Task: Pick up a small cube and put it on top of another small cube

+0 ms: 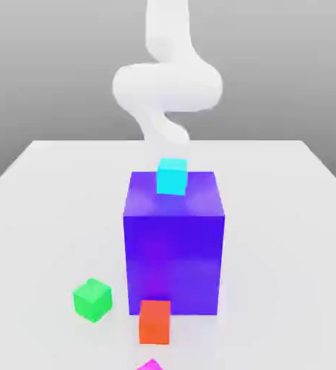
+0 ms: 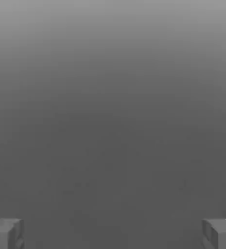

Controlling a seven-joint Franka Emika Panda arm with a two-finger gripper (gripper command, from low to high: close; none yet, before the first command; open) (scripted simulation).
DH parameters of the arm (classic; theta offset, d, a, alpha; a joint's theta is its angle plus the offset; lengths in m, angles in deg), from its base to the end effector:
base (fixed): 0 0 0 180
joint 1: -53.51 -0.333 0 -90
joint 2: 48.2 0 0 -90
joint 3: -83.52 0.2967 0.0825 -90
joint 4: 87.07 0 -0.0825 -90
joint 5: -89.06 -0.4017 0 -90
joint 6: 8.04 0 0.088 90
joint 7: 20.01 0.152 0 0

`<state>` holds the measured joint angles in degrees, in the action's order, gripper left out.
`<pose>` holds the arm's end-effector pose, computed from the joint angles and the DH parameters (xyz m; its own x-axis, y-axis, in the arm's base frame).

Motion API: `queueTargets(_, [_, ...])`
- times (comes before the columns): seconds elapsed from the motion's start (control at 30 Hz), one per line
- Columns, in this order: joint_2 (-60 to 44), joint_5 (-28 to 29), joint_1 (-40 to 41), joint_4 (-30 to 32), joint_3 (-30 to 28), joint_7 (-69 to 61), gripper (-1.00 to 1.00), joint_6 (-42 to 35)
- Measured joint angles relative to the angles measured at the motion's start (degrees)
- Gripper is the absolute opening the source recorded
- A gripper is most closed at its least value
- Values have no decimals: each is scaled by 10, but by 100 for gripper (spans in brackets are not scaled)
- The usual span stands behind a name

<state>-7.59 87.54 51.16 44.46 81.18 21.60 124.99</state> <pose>0.4399 -0.0022 0.6340 0.5615 -0.6844 0.4652 -0.4859 -0.7277 -0.4841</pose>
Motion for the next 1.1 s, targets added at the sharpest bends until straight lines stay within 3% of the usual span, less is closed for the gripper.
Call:
queueTargets(0.33, [-212, -76, -75, -10, -80, -181, 0, 50])
queueTargets(0.63, [-398, -136, -97, -19, -102, -336, 0, 94])
queueTargets(1.1, [-662, -100, -79, -33, -94, -468, 0, 202])
